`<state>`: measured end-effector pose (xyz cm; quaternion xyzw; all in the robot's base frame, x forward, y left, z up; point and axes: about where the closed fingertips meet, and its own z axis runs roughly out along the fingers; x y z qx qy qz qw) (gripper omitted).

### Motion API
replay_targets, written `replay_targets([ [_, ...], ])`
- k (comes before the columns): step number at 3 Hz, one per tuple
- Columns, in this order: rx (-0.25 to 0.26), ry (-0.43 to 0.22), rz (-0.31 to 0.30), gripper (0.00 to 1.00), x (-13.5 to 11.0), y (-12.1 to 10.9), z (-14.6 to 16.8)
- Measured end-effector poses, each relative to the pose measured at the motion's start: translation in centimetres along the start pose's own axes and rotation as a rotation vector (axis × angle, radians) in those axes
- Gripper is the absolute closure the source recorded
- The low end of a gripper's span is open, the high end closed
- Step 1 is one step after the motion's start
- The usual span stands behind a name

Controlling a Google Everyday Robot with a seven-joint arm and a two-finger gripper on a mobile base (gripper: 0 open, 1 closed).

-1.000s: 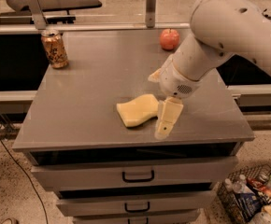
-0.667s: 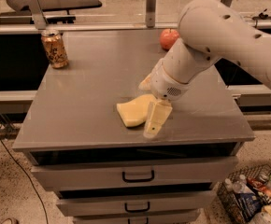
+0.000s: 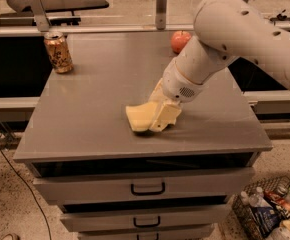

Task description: Pick sponge

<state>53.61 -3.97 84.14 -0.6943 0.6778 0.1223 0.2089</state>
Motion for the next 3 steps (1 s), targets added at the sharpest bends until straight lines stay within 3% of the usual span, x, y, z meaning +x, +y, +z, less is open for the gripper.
replay_targets([
  [1, 0.051, -0.009, 0.0, 0.85, -0.4, -1.0, -2.7],
  [2, 0.112, -0.023, 0.003, 1.0, -0.8, -2.4, -6.0],
  [3, 0.123, -0.027, 0.002, 1.0, -1.0, -2.7, -6.5],
])
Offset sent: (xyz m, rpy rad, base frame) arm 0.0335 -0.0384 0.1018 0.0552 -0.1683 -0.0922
